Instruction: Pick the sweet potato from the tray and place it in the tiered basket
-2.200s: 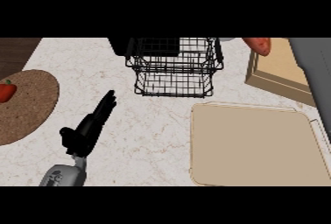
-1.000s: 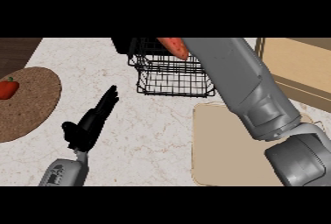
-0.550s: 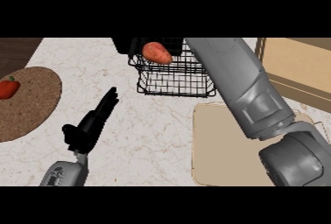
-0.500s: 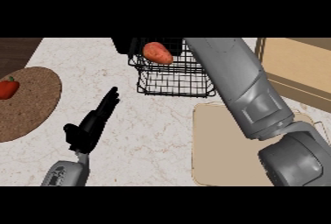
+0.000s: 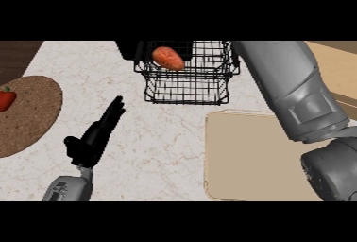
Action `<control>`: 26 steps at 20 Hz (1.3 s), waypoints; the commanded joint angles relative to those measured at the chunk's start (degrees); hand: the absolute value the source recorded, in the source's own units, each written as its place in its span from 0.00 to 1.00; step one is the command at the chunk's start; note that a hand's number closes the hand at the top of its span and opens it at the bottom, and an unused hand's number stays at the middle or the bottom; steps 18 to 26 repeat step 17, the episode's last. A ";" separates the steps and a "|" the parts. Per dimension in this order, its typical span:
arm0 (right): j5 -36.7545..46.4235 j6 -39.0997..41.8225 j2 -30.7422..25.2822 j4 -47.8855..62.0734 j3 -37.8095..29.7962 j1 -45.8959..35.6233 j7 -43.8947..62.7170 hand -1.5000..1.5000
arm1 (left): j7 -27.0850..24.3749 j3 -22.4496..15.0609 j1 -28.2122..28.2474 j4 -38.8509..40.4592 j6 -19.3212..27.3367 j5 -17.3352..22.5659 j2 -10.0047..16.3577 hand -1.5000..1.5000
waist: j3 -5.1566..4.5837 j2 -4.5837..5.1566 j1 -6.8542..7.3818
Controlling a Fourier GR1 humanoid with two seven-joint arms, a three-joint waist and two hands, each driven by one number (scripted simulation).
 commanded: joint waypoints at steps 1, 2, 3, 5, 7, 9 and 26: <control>1.74 -7.26 -6.68 -1.62 -0.51 1.06 -0.67 0.00 | -0.37 -0.61 2.55 -2.30 -0.07 -0.18 0.00 0.50 | 0.06 -0.35 -0.38; 1.90 -9.13 -6.86 -2.40 -0.68 1.94 -2.04 0.00 | 0.71 0.48 0.28 -0.67 0.10 0.47 -0.10 0.50 | 0.05 -0.21 -0.82; 1.44 -9.49 -8.11 -2.81 -1.44 3.46 -3.46 0.00 | -1.11 1.27 1.67 0.69 -2.50 1.68 1.43 0.50 | 0.03 -0.09 -0.73; -0.51 -9.09 -11.64 -5.50 -3.69 4.80 -5.31 0.00 | -0.70 0.75 2.37 -1.43 -0.36 0.40 0.64 0.50 | 0.10 -0.42 -1.10; -2.78 -7.65 -14.33 -6.94 -6.18 7.14 -8.70 0.00 | 1.21 -1.40 1.99 -2.24 1.46 -0.84 -1.96 0.50 | 0.13 -0.29 -0.95; -5.16 -3.59 -16.65 -9.81 -7.78 11.49 -11.04 0.00 | -1.75 -0.24 3.51 -1.68 0.97 -0.97 -0.67 0.50 | 0.12 -0.58 -1.69; -11.39 15.94 -30.37 -13.89 -12.16 25.55 -14.86 0.00 | -1.71 2.35 1.85 0.70 -0.56 0.33 0.98 0.50 | 0.09 -0.53 -2.32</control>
